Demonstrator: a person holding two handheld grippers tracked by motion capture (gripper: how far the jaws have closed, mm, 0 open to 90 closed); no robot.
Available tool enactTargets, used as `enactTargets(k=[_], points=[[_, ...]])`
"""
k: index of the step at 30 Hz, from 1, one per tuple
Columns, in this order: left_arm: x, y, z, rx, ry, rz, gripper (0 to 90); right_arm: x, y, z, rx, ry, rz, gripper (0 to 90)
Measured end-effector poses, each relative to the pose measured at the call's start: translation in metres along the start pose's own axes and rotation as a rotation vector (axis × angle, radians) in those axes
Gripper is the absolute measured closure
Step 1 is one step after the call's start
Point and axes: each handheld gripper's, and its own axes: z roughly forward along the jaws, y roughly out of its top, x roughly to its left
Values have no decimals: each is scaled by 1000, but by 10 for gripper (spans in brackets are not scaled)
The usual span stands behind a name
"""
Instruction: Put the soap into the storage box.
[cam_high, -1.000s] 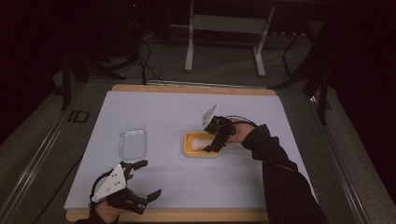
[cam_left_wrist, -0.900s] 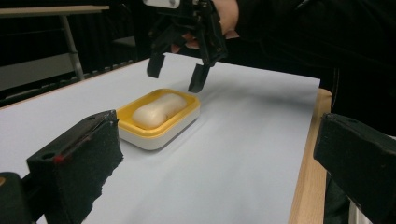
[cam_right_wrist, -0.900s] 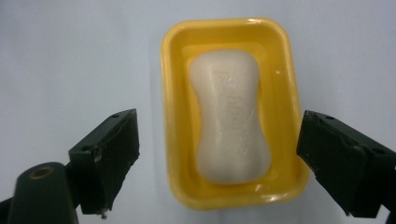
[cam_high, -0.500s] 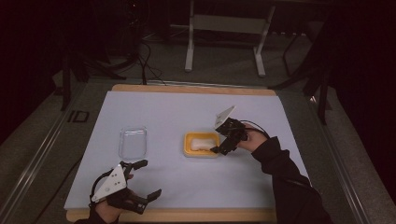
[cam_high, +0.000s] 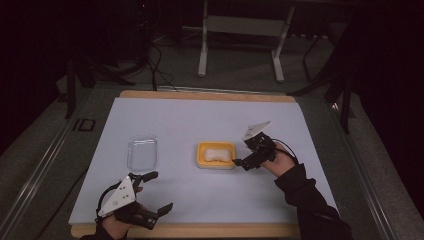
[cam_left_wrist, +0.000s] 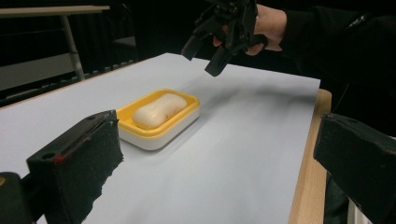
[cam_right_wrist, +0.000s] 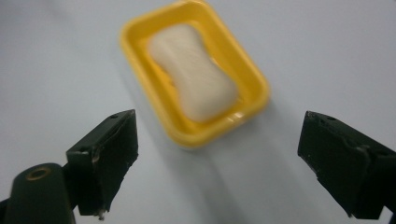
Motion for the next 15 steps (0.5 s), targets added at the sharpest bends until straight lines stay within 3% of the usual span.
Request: enactTargets(k=[6,9,12,15], points=[[0,0,0,-1,0,-1,11,-7,-11,-9,-50,-68,132,133],[0,0,0,0,0,-1,12,-10,-19,-13,-70,-129,201,136],[0,0,0,0,0,-1,11,-10,-28,-17,-91,-156,227,136],[0,0,0,-2,-1,-1,12,-6,-35,-19,-88,-184,218,136]])
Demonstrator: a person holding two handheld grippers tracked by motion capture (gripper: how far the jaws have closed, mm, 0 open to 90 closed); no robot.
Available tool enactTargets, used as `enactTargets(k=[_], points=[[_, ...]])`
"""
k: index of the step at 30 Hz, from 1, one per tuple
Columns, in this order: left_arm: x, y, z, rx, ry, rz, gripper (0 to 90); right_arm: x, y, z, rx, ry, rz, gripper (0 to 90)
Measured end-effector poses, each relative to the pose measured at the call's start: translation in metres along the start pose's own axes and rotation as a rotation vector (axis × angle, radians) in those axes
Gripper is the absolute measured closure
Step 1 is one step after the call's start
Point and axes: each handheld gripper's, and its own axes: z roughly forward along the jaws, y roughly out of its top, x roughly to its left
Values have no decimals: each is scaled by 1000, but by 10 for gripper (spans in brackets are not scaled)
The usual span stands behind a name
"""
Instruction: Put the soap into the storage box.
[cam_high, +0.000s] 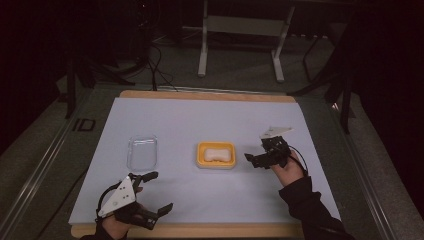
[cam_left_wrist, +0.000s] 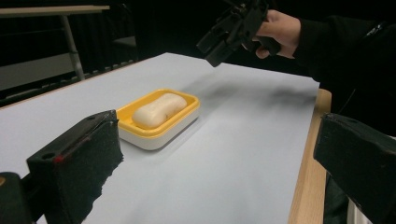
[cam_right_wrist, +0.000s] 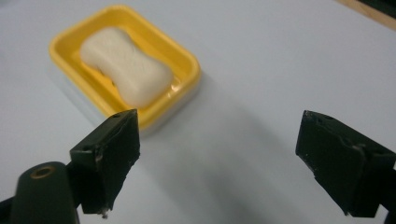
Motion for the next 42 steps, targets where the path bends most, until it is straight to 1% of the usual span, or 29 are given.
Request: enactTargets(k=[2,4,5,9,11,14,15,16,20,21,22,23,24,26,28,29,30,33,34,35,38,42], points=[[0,0,0,1,-1,0,11,1,-6,-3,0,-6,1,135],[0,0,0,1,-1,0,11,3,-10,-7,-12,-16,9,136],[0,0,0,3,-2,1,11,4,-13,-9,-15,-14,14,135],[-1,0,0,6,-4,1,11,8,-23,-16,-45,-19,25,136],[-1,0,0,6,-4,1,11,10,-28,-20,-69,-26,32,136],[0,0,1,8,-5,0,11,11,-31,-24,-85,-31,34,136],[0,0,1,10,-4,2,11,12,-35,-27,-100,-26,31,135],[0,0,1,10,-5,3,11,13,-36,-28,-103,-30,32,135],[0,0,1,10,-5,3,11,16,-41,-31,-105,-39,30,135],[0,0,1,10,-5,3,11,18,-45,-33,-107,-54,32,135],[0,0,1,10,-5,3,11,19,-46,-34,-106,-50,35,135],[-1,0,1,11,-5,4,11,19,-48,-35,-105,-47,34,135],[-1,0,1,12,-6,5,11,20,-50,-36,-109,-59,29,135],[-1,0,1,11,-7,5,11,19,-54,-38,-112,-66,21,135],[-1,0,1,12,-8,5,11,19,-56,-39,-114,-72,28,135],[-1,0,2,13,-8,5,11,18,-60,-40,-124,-68,40,135],[-1,0,2,13,-9,6,11,18,-61,-41,-119,-67,44,135],[-1,0,2,11,-11,2,11,17,-62,-40,-116,-76,40,135],[-1,0,2,10,-11,1,11,16,-62,-40,-119,-75,43,135],[-1,0,2,13,-11,3,11,15,-62,-40,-129,-85,53,136],[-2,0,1,14,-11,5,11,14,-62,-41,-135,-82,58,136],[-2,0,2,14,-13,6,11,14,-63,-39,-131,-75,59,136]])
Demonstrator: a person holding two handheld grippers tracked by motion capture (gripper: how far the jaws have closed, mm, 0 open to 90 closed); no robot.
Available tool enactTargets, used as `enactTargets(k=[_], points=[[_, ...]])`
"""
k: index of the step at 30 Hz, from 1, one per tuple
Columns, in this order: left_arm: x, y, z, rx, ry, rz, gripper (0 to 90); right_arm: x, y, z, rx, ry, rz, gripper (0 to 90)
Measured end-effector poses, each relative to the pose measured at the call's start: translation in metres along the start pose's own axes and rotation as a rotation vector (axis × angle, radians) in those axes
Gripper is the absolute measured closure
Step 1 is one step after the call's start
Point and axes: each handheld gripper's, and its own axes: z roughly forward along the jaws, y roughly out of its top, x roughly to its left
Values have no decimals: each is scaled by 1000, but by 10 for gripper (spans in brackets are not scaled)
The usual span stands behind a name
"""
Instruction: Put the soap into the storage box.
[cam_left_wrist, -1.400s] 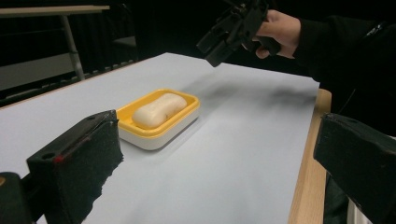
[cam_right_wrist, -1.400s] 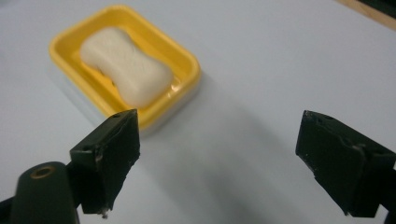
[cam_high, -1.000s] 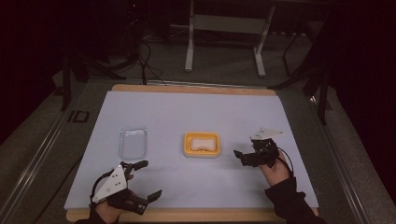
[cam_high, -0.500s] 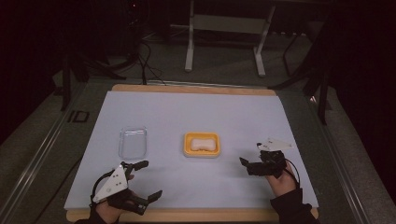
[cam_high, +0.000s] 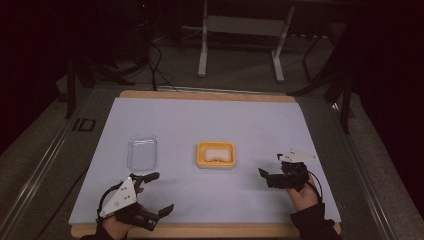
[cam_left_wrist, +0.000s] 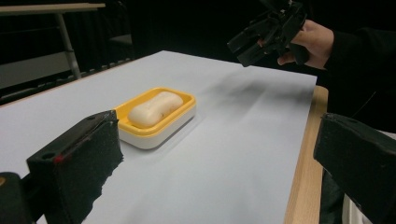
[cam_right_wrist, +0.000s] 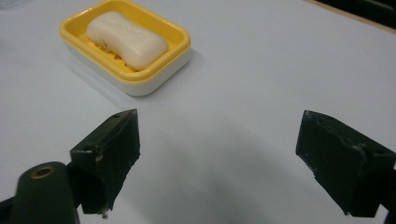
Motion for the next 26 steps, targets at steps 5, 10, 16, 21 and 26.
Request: enactTargets(k=[5,10,16,21,26], points=[[-1,0,0,2,-8,2,11,-1,-1,0,-7,9,8,137],[-1,1,0,-1,-8,-2,11,-4,-2,0,-11,7,29,138],[-1,1,0,0,-9,-1,11,-5,-3,2,-5,4,30,138],[-1,1,0,-4,-9,-4,11,-6,-4,2,-6,-1,32,138],[-1,1,0,-1,-10,-2,12,-6,-3,2,-8,-1,27,138]])
